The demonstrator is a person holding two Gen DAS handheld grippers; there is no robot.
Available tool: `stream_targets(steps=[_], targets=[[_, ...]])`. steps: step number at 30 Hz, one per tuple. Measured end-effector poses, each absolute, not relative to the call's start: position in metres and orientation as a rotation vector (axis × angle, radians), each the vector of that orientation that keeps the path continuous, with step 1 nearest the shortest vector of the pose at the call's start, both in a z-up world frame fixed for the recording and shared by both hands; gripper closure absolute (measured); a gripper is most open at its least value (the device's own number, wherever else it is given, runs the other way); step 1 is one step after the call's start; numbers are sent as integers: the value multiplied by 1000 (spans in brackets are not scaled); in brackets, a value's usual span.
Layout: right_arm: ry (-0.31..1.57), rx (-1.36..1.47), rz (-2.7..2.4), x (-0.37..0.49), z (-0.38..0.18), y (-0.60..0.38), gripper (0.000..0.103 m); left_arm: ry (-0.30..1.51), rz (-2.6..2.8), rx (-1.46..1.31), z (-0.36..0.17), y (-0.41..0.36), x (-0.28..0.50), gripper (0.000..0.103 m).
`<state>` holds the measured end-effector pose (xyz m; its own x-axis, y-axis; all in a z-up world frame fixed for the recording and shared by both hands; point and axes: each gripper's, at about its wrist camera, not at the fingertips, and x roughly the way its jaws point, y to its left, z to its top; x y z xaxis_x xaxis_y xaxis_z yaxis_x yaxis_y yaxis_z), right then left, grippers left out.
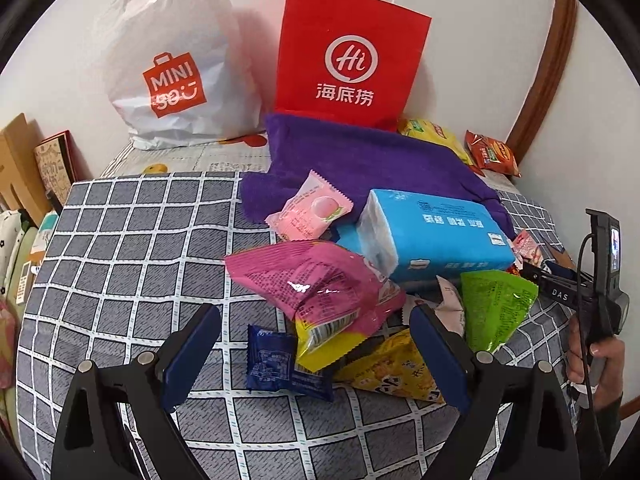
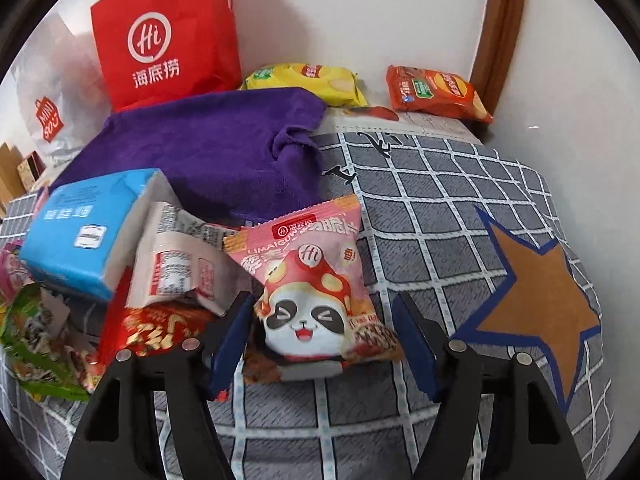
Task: Organize snacks
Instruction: 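Grasp the pink snack bag with the left gripper while the right grasps the panda bag, then lift both held bags and carry them over the purple towel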
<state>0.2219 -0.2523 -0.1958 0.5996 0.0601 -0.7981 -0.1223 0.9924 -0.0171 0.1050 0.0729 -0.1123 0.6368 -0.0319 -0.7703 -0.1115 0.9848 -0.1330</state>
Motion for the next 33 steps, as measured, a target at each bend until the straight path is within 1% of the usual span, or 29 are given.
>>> stream_targets(steps=[4, 5, 10, 16, 19, 25, 26, 28, 29, 31, 33], targets=[[912, -81, 97, 230, -202, -250, 33, 888, 63, -180, -114, 79, 103, 8], [906, -81, 94, 230, -202, -250, 35, 887, 67, -179, -115, 80, 102, 8], [892, -56, 97, 228, -201, -252, 38, 895, 65, -195, -119, 87, 103, 8], [876, -24, 105, 221, -198, -256, 40, 919, 14, -257, -125, 83, 123, 8], [868, -56, 118, 212, -194, -252, 43, 932, 1, -269, -128, 79, 136, 8], [837, -77, 121, 187, -183, -252, 43, 961, 15, -307, -141, 78, 154, 9], [836, -70, 126, 184, -180, -253, 43, 957, 12, -311, -142, 77, 154, 11], [831, -53, 132, 177, -176, -256, 43, 950, 11, -311, -142, 76, 153, 33], [828, -47, 133, 175, -174, -257, 44, 944, 14, -307, -142, 75, 152, 34], [819, -33, 136, 169, -169, -257, 44, 932, 5, -313, -140, 76, 150, 41], [811, -35, 144, 162, -164, -254, 44, 923, -10, -317, -136, 77, 144, 43]])
